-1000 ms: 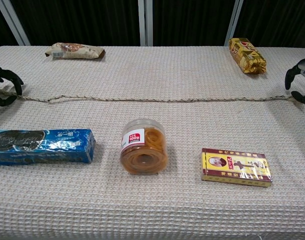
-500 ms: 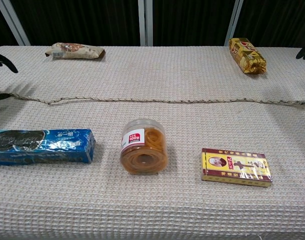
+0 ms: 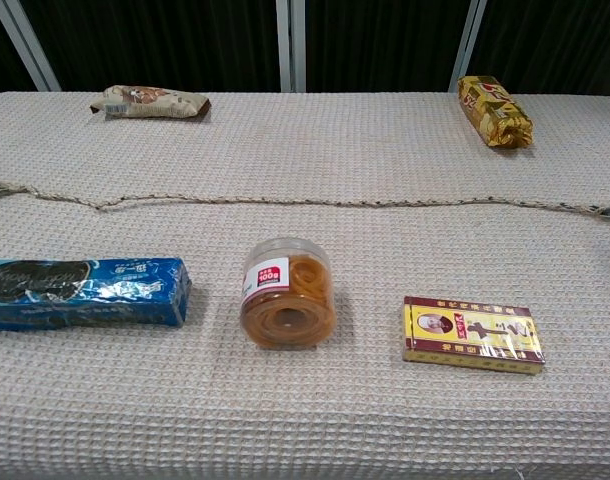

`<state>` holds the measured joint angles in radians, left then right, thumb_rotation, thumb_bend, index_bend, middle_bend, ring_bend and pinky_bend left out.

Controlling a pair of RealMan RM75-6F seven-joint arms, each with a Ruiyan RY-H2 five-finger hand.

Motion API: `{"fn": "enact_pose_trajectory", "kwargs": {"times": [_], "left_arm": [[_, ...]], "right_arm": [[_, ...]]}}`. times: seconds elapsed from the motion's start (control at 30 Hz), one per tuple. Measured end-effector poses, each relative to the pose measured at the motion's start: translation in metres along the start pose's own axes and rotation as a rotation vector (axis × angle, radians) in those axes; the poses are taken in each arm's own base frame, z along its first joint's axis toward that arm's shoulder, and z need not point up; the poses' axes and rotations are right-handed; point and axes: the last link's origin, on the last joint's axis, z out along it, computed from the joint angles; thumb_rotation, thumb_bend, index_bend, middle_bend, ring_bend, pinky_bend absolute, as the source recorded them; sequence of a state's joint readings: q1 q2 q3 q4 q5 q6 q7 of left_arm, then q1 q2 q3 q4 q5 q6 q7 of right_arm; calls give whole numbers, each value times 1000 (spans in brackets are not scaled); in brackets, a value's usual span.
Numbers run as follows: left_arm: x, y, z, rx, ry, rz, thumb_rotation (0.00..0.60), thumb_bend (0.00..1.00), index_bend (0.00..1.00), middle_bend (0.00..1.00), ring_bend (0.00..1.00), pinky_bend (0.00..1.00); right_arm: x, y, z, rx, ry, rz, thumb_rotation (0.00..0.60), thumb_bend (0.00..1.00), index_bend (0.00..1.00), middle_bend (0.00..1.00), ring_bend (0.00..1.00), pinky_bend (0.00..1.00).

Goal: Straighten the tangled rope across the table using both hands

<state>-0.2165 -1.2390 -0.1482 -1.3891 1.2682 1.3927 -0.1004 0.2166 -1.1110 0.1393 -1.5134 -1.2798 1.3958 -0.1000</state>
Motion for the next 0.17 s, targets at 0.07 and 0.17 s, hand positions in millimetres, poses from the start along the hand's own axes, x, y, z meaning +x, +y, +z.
{"fn": "enact_pose_trajectory", "kwargs": {"times": [0.07, 0.17], "left_arm": [[5, -5, -22, 16, -1, -6, 600, 60, 289, 182, 145, 167], [8, -6, -51, 24, -12, -24, 600, 60, 289, 183, 146, 167]], "right_arm": [[3, 5, -18, -9, -12, 17, 600, 253, 99, 151, 23, 97], [1, 5, -36, 5, -29, 45, 600, 257, 99, 151, 23, 97]]}}
